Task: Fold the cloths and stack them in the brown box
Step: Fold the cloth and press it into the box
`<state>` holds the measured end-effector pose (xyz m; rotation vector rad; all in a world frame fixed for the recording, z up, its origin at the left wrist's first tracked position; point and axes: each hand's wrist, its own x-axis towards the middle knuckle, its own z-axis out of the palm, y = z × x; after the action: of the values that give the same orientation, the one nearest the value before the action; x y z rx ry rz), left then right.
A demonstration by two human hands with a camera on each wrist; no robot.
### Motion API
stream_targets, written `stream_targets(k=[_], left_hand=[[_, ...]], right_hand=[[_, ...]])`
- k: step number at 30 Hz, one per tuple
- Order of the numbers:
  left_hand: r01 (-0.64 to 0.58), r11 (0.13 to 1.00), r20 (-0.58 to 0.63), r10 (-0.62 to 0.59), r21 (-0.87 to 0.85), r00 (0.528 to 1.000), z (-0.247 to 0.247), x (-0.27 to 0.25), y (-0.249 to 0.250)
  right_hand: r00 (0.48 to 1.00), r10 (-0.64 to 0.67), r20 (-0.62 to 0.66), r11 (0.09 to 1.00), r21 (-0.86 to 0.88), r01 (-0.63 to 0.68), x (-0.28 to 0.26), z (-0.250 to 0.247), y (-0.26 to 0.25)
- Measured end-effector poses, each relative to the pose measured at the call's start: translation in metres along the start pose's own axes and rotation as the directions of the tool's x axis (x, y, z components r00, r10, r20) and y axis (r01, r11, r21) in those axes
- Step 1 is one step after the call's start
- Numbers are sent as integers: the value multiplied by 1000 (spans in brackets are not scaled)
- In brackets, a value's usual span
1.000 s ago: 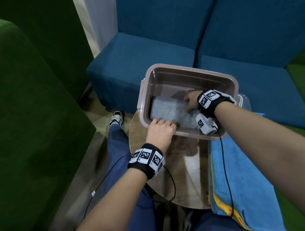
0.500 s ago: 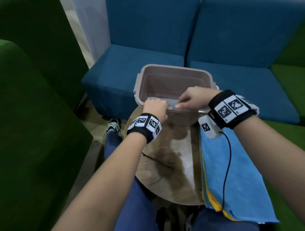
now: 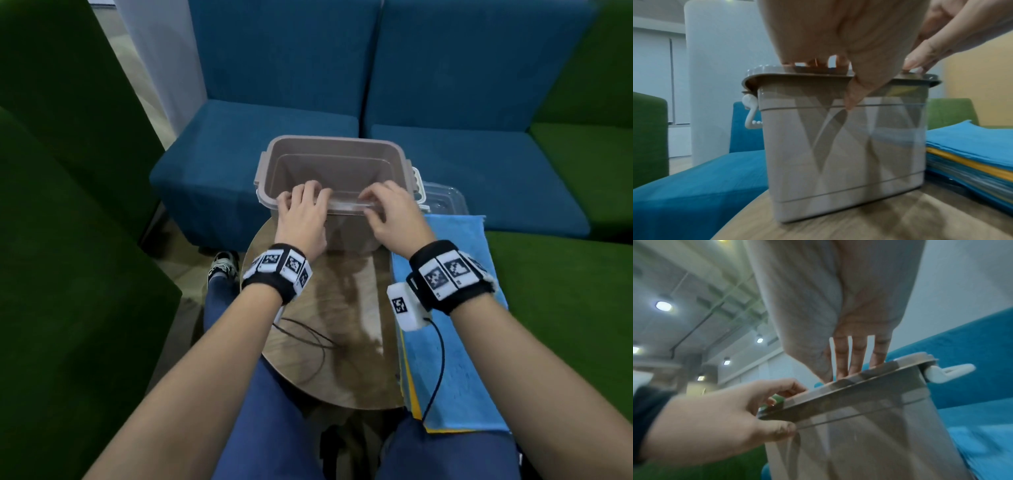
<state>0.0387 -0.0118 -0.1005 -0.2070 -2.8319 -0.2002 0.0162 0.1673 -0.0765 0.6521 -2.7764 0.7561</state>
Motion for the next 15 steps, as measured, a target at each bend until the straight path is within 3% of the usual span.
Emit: stream_targets(k=[3,5,7,9,11,15], left_hand=[[-58,995,-78,52,-82,996,5,-33,20],[-106,976,-12,105,-188,994,15,-56,37],[-114,925,86,155,-362,984,29,-78,55],[-44,837,189,174,-546,966,40,-93,74],[58,781,297,167,-622,940,48,-102,93],[194,715,433,167,-671,886,62,-107,120]], right_hand=[[985,151,-80,987,64,-146,-33,-8,14],[945,325,37,946,1,-325,-57,-9,28],[880,436,191,900,-109,-422,-80,-5,45],[810,506,298,863,-183,-471,-100,2,61],[765,533,361,845,-194,-498,-117,10,73],[771,498,398,856,-82,-511,-133,21,85]])
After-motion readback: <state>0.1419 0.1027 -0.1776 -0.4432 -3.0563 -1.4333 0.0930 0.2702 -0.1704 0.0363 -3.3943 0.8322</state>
